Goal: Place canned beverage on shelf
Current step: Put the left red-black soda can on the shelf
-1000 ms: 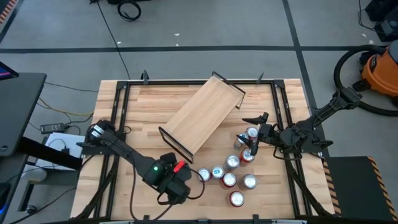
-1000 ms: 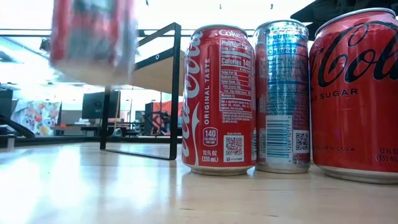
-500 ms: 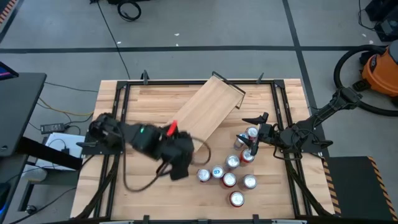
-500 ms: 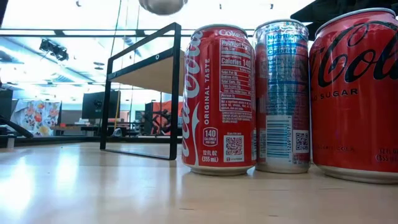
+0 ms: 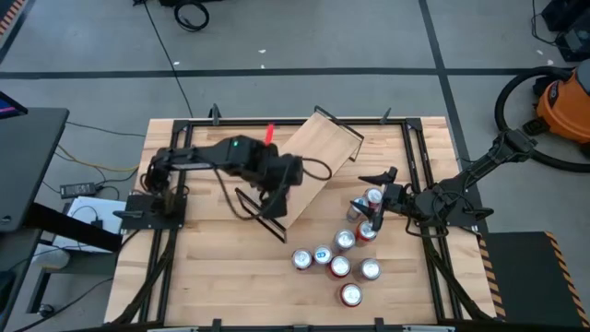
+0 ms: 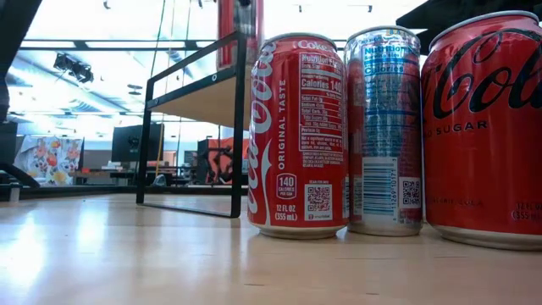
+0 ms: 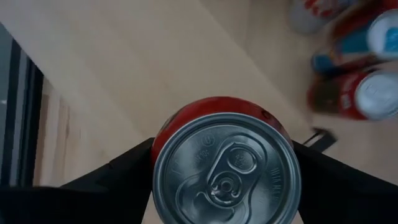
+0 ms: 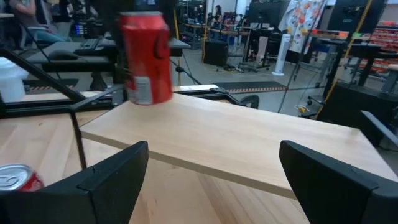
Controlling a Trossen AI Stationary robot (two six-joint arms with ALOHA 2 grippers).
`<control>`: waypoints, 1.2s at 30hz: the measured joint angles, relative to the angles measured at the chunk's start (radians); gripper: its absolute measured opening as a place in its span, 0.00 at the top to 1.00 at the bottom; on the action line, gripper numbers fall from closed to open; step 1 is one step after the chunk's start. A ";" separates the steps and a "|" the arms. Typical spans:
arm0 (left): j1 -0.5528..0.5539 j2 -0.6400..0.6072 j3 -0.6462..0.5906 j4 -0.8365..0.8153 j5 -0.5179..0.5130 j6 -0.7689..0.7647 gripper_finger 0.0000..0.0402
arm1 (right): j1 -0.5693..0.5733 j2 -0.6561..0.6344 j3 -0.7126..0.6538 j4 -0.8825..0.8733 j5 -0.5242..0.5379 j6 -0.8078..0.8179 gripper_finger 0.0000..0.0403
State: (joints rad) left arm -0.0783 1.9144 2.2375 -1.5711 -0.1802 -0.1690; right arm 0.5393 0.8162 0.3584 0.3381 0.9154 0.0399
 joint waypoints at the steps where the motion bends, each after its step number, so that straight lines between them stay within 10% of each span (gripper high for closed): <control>1: 0.009 0.000 -0.007 -0.002 0.007 0.031 0.22 | 0.000 0.000 0.000 0.000 -0.001 0.003 0.07; 24: 0.089 -0.385 -0.558 0.176 0.044 0.005 0.22 | 0.014 0.000 0.000 0.028 -0.003 0.002 0.07; 36: 0.102 -0.398 -0.589 0.217 0.071 0.023 0.21 | 0.010 0.000 0.000 0.027 -0.013 0.001 0.07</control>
State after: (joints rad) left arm 0.0235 1.5168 1.6482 -1.3542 -0.1097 -0.1459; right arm 0.5489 0.8162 0.3588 0.3655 0.9027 0.0414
